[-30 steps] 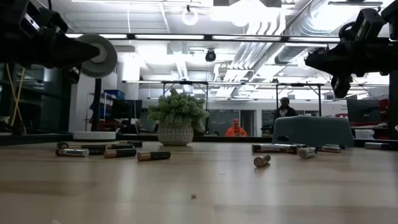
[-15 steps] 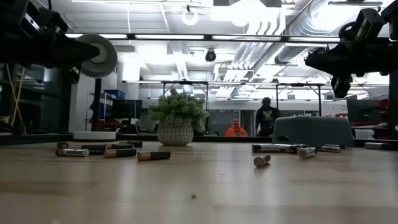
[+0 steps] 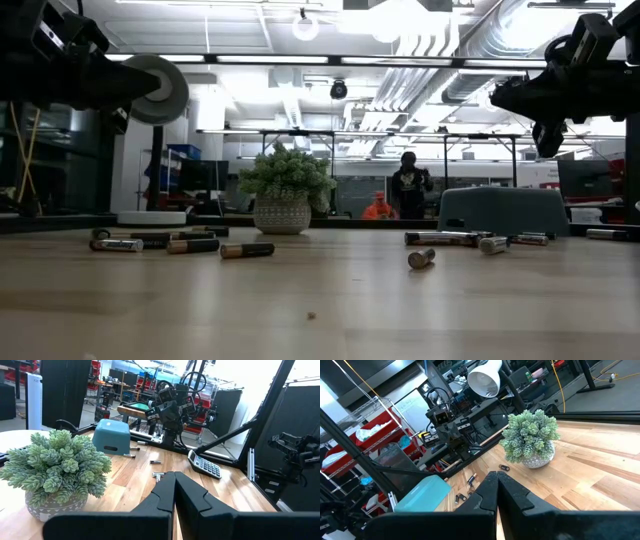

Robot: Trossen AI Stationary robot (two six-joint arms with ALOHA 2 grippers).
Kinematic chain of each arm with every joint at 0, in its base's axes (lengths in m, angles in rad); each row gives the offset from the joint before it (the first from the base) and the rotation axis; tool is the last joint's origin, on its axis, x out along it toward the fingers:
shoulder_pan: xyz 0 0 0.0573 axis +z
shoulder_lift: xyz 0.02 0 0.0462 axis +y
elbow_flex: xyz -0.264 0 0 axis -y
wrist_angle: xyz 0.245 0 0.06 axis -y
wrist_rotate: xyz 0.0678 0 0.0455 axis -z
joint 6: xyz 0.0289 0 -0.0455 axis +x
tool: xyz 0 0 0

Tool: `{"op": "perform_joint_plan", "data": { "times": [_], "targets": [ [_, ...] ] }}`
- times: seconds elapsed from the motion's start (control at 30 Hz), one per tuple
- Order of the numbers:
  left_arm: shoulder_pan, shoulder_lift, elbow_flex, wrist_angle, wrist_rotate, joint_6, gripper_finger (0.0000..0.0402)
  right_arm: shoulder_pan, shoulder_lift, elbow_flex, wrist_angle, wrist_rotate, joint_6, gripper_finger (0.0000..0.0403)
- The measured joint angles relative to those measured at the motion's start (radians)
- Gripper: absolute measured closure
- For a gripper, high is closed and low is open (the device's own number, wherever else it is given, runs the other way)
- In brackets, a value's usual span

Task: Sort batteries

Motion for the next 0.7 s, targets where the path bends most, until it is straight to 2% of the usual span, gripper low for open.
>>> {"op": "perform_joint_plan", "data": {
  "times": [0.53,0.63,0.7],
  "targets": [
    [0.000,0.000,0.000,0.000,0.000,0.000,0.0401,0.000,0.000,0.000,0.000,0.000,0.000,0.0403],
    [0.003,0.008,0.000,0.049,-0.104,-0.003,0.0402,0.000,0.000,0.000,0.000,0.000,0.000,0.0403],
    [0.003,0.024,-0.001,0.158,-0.208,-0.113,0.0402,0.000,0.000,0.000,0.000,0.000,0.000,0.0403]
  ]
}}
